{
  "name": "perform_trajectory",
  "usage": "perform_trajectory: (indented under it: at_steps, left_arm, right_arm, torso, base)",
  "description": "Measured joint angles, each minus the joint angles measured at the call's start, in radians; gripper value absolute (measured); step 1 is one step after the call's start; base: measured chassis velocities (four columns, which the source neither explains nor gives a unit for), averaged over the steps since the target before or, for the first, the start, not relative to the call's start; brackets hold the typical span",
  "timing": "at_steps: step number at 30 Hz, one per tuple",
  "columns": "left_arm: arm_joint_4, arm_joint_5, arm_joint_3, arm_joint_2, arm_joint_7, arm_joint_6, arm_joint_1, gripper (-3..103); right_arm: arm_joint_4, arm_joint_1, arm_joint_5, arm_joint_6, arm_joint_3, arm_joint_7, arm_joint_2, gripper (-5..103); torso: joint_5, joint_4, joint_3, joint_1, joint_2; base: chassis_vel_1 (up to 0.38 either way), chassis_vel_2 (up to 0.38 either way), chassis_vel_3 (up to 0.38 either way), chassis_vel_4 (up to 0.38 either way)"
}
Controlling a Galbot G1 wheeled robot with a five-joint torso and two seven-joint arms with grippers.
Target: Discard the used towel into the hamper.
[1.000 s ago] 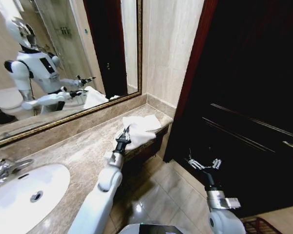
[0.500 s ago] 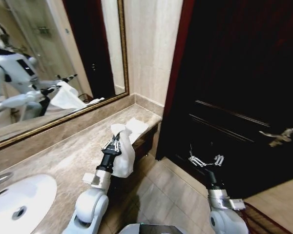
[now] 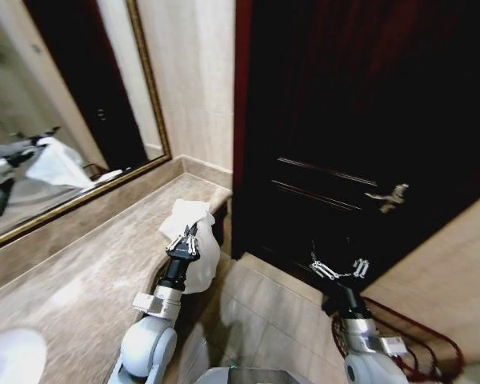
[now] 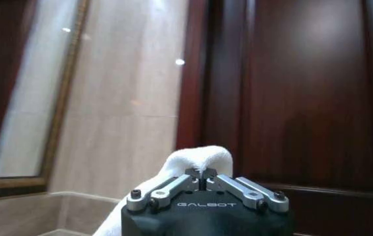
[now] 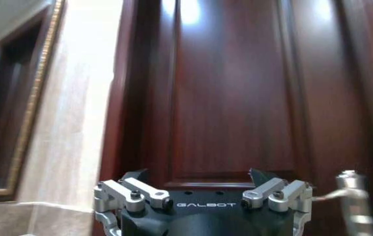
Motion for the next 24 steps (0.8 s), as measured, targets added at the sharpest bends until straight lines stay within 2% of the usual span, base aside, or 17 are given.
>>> perform_trajectory:
  at_steps: [19,24]
  left_arm:
    - [-0.001,-0.009,0.001,0.009,0.099,-0.044,0.007,0]
    - [0.001,-0.014,0.0,0.015,0.11,-0.05,0.006,0]
  right_arm:
    - [-0.029,-0.02,-0.005,0.052,-0.011,-0.05,0.011,100]
    - [-0.036,-0.024,-0.009,0.065,-0.019,-0.055,0.016,100]
  torso:
    - [0.0001,0.0001,0.0,0.0,0.0]
    - [0.0,0.0001,0.0,0.0,0.0]
  base:
    - [-0.124,-0.122,-0.122,-0.126]
    - [-0.123,-0.109,-0.109,-0.12]
